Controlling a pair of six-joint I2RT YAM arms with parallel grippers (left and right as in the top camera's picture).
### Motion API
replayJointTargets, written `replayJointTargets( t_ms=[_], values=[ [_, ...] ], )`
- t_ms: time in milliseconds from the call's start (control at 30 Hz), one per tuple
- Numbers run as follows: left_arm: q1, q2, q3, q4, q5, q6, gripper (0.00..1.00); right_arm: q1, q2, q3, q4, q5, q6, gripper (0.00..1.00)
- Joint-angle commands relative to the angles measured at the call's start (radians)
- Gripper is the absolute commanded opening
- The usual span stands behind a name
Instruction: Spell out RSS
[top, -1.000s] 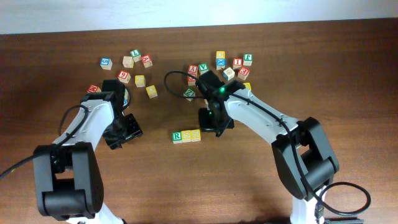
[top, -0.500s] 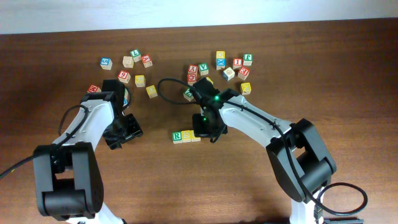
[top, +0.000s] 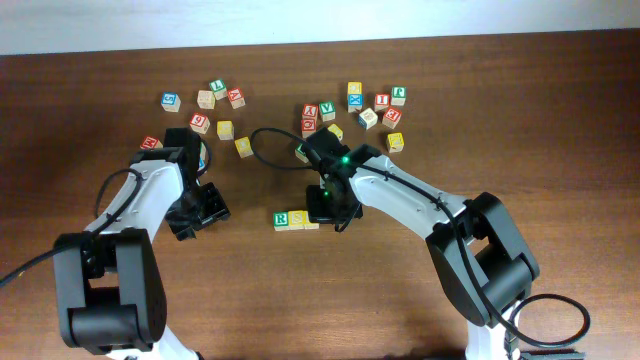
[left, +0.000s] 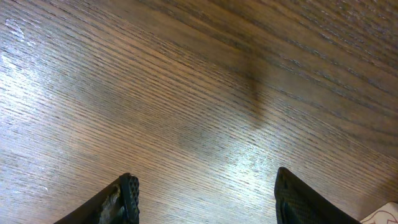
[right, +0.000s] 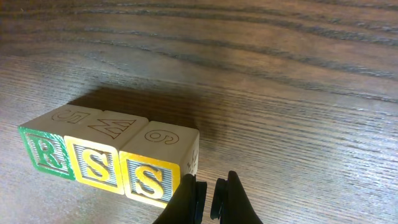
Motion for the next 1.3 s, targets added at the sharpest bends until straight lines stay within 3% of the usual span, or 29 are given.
replayJointTargets(
  t_ms=[0,600,700,733,1267],
  values=[
    [0.003,0.011,0.005,-0.002,0.0,-0.002,0.62,0.006,0.008,-0.012,0.003,-0.023,0.008,0.04],
    [0.002,0.011,0.005,0.003,0.003,0.022,0.63,-0.029,-0.001,-0.011,-0.007,0.01,0.007,0.04],
    [0.0,0.012,0.005,0.002,0.055,0.022,0.05,-0.035,-0.002,-0.011,-0.018,0.01,0.006,0.04],
    [-0.003,0.012,0.005,0.003,0.073,0.022,0.0,-0.035,-0.002,-0.011,-0.018,0.01,0.007,0.04],
    [-0.172,0.019,-0.01,0.082,0.114,0.016,0.0,-0.034,-0.002,-0.011,-0.021,-0.043,0.007,0.04]
  ],
)
